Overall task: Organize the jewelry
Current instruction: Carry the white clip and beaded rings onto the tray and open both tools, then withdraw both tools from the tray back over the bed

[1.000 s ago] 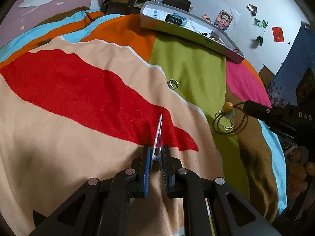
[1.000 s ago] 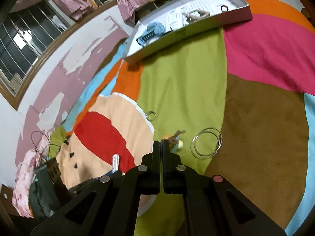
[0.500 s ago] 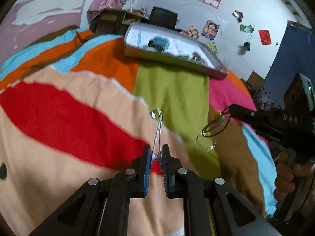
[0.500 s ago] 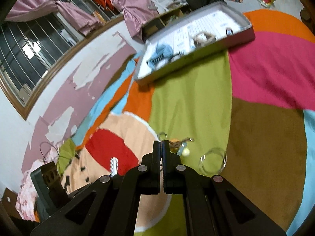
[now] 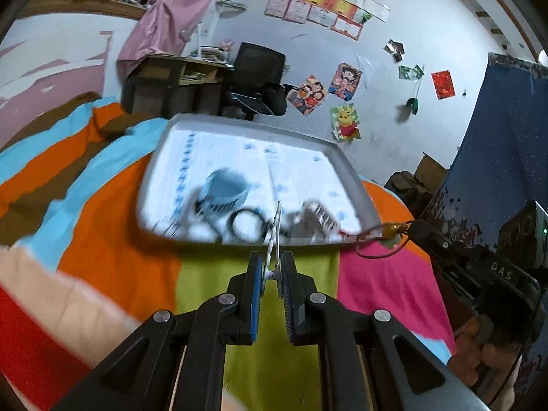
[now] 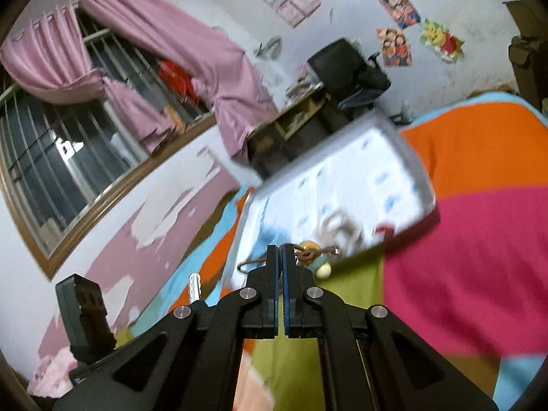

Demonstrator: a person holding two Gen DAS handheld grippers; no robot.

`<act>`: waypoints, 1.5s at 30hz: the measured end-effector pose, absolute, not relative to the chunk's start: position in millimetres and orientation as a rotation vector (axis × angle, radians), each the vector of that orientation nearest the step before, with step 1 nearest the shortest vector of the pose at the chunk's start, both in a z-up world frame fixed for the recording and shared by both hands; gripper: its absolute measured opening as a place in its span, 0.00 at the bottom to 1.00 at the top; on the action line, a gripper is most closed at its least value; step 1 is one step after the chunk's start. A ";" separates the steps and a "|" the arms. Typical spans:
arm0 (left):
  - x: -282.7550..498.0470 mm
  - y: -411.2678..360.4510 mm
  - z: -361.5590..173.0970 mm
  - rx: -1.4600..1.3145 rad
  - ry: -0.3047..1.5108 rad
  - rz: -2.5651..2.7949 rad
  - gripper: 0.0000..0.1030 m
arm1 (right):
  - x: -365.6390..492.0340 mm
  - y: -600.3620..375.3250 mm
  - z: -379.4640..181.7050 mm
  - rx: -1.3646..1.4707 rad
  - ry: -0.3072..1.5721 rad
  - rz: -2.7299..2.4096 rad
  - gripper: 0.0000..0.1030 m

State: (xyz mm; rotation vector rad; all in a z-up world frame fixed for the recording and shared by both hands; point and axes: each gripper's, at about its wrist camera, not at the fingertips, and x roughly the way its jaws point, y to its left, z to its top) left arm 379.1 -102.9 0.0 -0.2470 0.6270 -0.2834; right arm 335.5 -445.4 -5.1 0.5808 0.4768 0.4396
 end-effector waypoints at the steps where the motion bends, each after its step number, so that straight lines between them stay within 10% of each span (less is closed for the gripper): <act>1: 391.1 -108.1 1.8 -0.248 0.631 -0.290 0.11 | 346.4 -448.4 -5.0 0.580 0.467 0.425 0.02; 21: 473.9 -131.0 -34.7 -0.289 0.724 -0.292 0.11 | 406.1 -458.2 -38.9 0.452 0.555 0.253 0.04; 35: 413.1 -113.6 19.9 -0.262 0.518 -0.188 0.91 | 349.5 -455.5 3.9 0.319 0.391 0.184 0.44; 45: 317.2 -92.7 63.5 -0.146 0.338 -0.075 1.00 | 257.0 -443.0 64.7 0.182 0.253 0.126 0.79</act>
